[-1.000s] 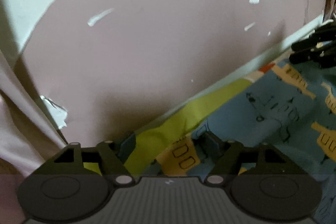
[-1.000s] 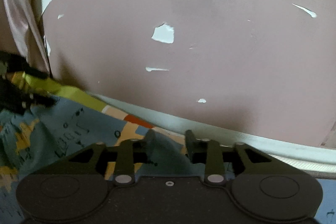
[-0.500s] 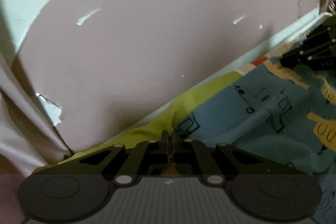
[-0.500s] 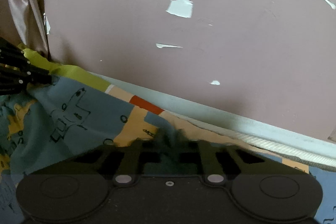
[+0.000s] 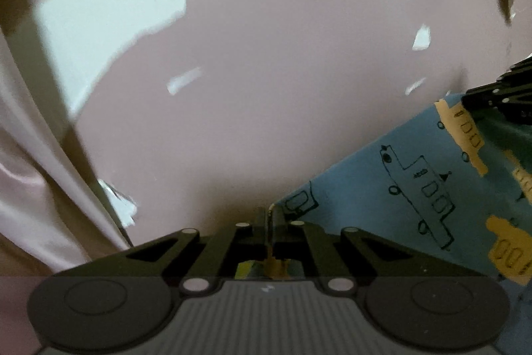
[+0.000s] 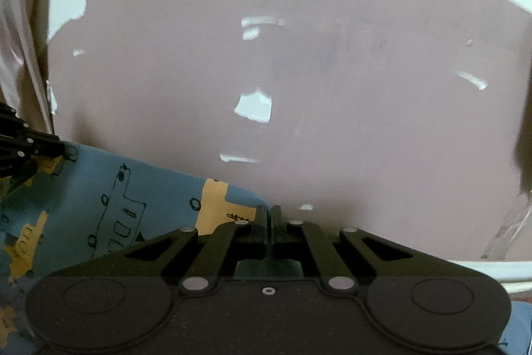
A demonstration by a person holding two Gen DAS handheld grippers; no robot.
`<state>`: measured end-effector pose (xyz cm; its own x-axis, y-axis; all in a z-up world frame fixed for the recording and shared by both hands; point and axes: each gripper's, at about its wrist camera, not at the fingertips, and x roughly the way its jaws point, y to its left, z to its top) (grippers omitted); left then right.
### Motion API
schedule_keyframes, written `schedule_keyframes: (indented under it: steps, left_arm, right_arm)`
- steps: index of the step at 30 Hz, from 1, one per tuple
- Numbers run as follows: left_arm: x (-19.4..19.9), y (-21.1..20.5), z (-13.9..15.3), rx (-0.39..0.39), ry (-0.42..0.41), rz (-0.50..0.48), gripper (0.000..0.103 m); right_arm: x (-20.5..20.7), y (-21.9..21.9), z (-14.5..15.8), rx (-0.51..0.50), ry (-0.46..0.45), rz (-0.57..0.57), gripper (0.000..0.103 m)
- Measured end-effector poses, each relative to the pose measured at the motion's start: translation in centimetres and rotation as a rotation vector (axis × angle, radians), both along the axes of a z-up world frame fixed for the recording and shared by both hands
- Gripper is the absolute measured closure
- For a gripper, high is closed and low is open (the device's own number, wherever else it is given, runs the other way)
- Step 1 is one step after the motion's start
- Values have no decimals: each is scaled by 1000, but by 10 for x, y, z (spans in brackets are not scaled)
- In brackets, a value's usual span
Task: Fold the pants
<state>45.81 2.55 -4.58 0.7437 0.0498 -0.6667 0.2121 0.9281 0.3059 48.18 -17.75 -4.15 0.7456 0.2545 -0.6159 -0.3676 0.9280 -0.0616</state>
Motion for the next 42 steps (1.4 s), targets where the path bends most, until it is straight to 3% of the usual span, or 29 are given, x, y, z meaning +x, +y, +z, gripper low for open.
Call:
schedule_keyframes:
  steps: [4,11,19,27,30,34,39,42]
  left_arm:
    - [6,3,-17,-6,17,17,101]
    - [-5,9,-5,-13,-7,-7,101]
    - [-45,6,29,-14,-95,-70,101]
    - [-119,12,68,0,-146,-206,101]
    - [-163,11,74,31,-171,-309,101]
    - [-217,5,60,159,-172,-468,101]
    - [-257,-2,30,230,-58,-582,101]
    - [-279,-5,9,318,-23,-680,101]
  right_arm:
    - [9,9,-14,-15,36,-6,103]
    - [-1,-1,-4,7,4,12,103]
    - [-44,-12,37,-24,-81,83,103]
    - [-131,-31,79,-78,-131,222,103]
    - [-172,-39,87,-62,-123,279,103]
    - [-221,-38,80,-96,-47,372,103]
    - [-268,-38,52,-147,51,424,103]
    - [-281,-32,34,-178,86,442,103]
